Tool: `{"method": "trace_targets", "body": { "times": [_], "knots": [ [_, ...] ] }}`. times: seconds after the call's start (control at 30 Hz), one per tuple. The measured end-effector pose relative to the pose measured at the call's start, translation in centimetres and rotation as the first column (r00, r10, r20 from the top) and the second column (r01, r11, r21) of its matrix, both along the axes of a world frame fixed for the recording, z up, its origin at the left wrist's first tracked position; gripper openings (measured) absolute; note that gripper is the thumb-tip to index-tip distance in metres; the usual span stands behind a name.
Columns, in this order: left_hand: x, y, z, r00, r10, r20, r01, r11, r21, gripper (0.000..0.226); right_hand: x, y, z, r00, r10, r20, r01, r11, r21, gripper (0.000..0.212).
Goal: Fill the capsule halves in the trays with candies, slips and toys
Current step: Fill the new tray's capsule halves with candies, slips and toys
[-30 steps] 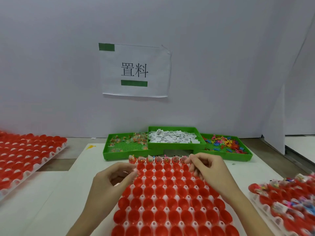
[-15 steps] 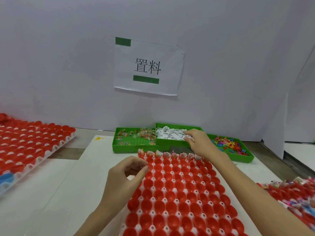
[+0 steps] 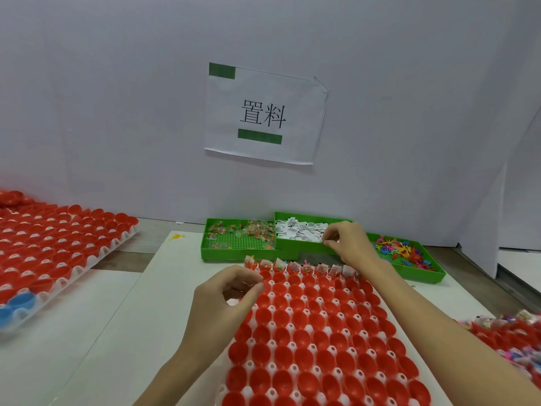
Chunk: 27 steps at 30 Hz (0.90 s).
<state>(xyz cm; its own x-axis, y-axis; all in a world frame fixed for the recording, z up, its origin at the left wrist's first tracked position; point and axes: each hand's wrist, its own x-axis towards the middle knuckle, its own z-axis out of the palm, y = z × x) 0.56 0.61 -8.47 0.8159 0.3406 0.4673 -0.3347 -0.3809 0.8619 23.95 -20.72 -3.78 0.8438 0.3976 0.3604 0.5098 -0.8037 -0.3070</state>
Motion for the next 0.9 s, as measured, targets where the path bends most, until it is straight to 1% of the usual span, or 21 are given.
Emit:
{"method": "trace_targets", "body": {
  "times": [0.13, 0.23, 0.3, 0.37, 0.43, 0.5, 0.6, 0.67, 0.73, 0.83, 0.9],
  "knots": [
    [0.0, 0.1, 0.1, 1.0, 0.003, -0.013, -0.004, 1.0, -0.019, 0.012, -0.1, -0.5, -0.3, 0.999, -0.038, 0.005, 0.036, 0.974, 0.223, 0.002],
    [-0.1, 0.1, 0.4, 0.999, -0.01, -0.046, 0.005, 0.996, -0.092, 0.009, -1.2, -0.5, 0.2, 0.996, -0.049, -0.079, 0.079, 0.893, 0.443, 0.006],
    [-0.3, 0.0, 0.8, 0.996, -0.066, -0.067, 0.053, 0.981, -0.184, 0.007, -3.0, -0.2, 0.7, 0.988, 0.015, -0.157, 0.078, 0.815, 0.574, 0.006],
    [-0.5, -0.2, 1.3, 0.989, -0.129, -0.068, 0.103, 0.948, -0.301, 0.009, -5.6, 0.2, 1.1, 0.959, 0.154, -0.237, 0.037, 0.764, 0.645, 0.008],
    [-0.7, -0.5, 1.6, 0.982, -0.175, -0.068, 0.136, 0.912, -0.388, 0.014, -8.5, 0.5, 1.3, 0.904, 0.312, -0.293, -0.036, 0.738, 0.674, 0.009],
    [-0.8, -0.8, 1.8, 0.974, -0.211, -0.078, 0.157, 0.886, -0.436, 0.017, -11.2, 0.8, 1.5, 0.839, 0.429, -0.336, -0.103, 0.731, 0.675, 0.009],
    [-1.0, -1.2, 2.1, 0.967, -0.231, -0.105, 0.166, 0.89, -0.425, 0.013, -14.2, 1.1, 1.7, 0.757, 0.537, -0.371, -0.178, 0.717, 0.673, 0.007],
    [-1.1, -1.4, 2.1, 0.967, -0.23, -0.108, 0.176, 0.914, -0.366, 0.008, -15.6, 1.0, 1.6, 0.758, 0.557, -0.339, -0.243, 0.724, 0.646, 0.006],
    [-1.2, -1.5, 2.1, 0.97, -0.219, -0.1, 0.181, 0.937, -0.297, 0.011, -16.5, 0.8, 1.6, 0.782, 0.55, -0.291, -0.283, 0.731, 0.622, 0.007],
    [-1.3, -1.7, 1.9, 0.972, -0.226, -0.072, 0.208, 0.958, -0.195, 0.016, -17.4, 0.3, 1.2, 0.825, 0.51, -0.244, -0.297, 0.757, 0.582, 0.011],
    [-1.4, -2.0, 1.7, 0.97, -0.237, -0.05, 0.23, 0.965, -0.124, 0.019, -17.9, -0.1, 0.7, 0.839, 0.485, -0.246, -0.289, 0.781, 0.554, 0.011]
  ]
}}
